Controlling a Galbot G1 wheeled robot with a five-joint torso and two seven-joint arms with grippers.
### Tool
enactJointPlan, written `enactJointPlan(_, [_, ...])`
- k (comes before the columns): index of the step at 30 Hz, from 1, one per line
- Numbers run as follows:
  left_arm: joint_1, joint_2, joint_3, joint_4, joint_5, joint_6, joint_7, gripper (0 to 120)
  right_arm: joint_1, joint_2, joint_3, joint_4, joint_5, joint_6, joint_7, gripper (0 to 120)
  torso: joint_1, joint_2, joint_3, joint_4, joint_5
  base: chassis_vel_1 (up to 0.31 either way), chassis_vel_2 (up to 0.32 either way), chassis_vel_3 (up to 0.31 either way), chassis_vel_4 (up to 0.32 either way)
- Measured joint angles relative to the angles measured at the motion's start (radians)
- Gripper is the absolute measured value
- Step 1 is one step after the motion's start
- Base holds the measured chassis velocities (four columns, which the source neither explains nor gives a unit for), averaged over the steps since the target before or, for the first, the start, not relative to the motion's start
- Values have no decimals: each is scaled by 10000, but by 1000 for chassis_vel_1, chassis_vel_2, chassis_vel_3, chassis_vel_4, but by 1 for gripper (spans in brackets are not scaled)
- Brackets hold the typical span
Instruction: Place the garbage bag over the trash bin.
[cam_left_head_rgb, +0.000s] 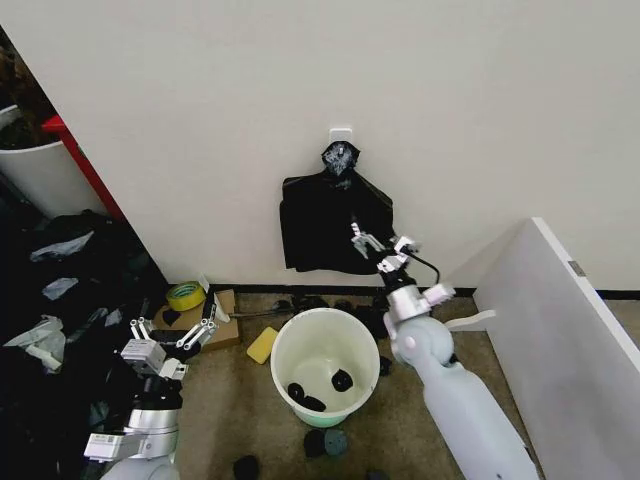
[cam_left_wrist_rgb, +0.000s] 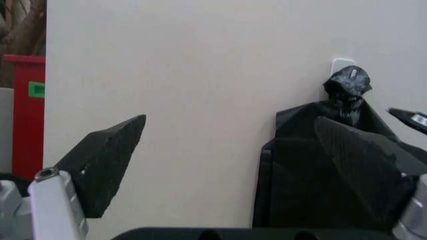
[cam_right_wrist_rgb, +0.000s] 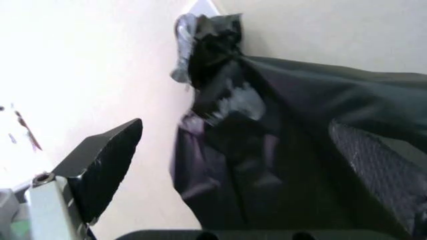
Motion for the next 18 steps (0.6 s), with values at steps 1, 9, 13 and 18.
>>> enactJointPlan(1, [-5, 5, 0, 10, -8, 2, 1, 100, 125, 91, -28, -126, 81, 69, -134, 100, 0, 0, 0, -1, -1, 0, 0, 0, 0])
enactJointPlan(9, [-20, -14, 44, 25, 3, 20, 39, 100, 984, 813, -198, -1078, -276, 599, -875, 100, 0, 0, -1, 0, -1, 0, 0, 0, 0])
enactJointPlan(13, [-5, -33, 52, 37, 30, 17, 48, 100, 1233, 947, -231, -1530, -1043, 920, -950, 100, 0, 0, 0, 0, -1, 0, 0, 0, 0])
enactJointPlan(18, [14, -49, 52, 37, 46, -8, 60, 100, 1484, 1031, -89, -2187, -2393, 1509, -988, 100, 0, 1, 0, -1, 0, 0, 0, 0, 0])
